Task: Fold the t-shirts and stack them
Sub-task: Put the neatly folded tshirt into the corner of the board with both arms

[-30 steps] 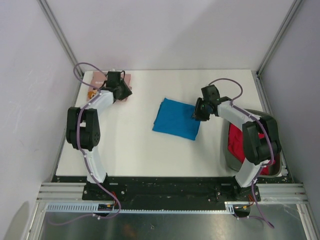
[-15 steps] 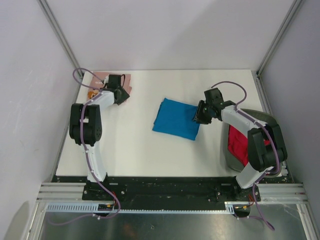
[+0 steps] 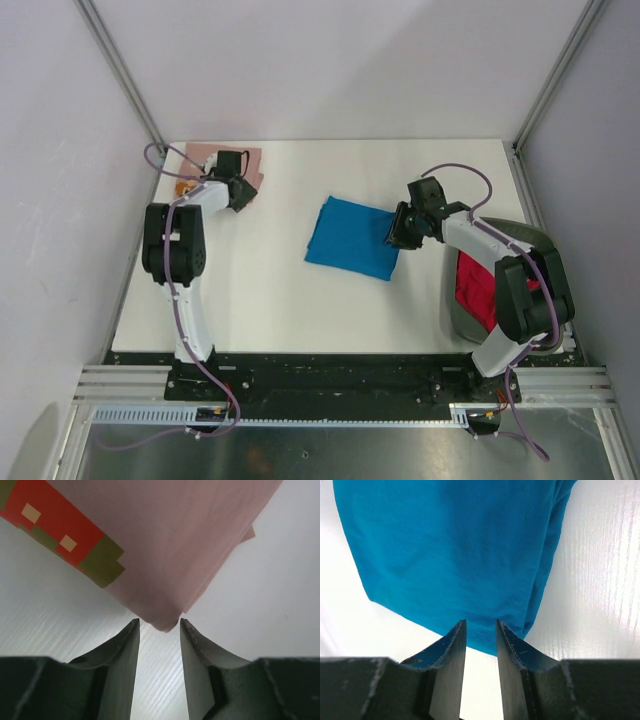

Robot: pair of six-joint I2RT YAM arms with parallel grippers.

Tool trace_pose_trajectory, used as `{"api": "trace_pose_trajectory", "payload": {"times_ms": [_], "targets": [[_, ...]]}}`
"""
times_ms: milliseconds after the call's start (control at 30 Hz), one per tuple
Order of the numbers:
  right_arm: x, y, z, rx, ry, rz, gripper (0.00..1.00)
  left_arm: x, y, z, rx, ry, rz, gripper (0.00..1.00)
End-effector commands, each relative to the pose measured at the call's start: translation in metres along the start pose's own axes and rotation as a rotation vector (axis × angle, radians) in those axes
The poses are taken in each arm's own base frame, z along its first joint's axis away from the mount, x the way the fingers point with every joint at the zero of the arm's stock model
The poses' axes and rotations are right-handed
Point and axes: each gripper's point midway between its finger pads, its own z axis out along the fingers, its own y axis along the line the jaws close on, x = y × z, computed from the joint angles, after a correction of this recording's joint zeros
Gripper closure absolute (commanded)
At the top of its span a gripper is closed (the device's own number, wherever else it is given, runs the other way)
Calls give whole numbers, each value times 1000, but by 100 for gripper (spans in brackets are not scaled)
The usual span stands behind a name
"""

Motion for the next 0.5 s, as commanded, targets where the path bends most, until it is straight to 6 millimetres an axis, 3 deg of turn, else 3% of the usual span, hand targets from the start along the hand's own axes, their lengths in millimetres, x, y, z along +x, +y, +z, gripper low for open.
{"api": "trace_pose_trajectory", "payload": {"times_ms": [0,167,367,467], "targets": [[-2,5,-4,-21,-13,-24,66,-22,-9,5,4,-58,-40,58],[0,4,-2,-18,-5,-27,66,-21,-8,12,-2,-56,-33,63],[2,3,2,-17,2,-25,66,-15,-6,6,3,-40,-19,94],[2,3,4,-21,5,-24,66,-8,3,-8,-5,-34,-23,99]]}}
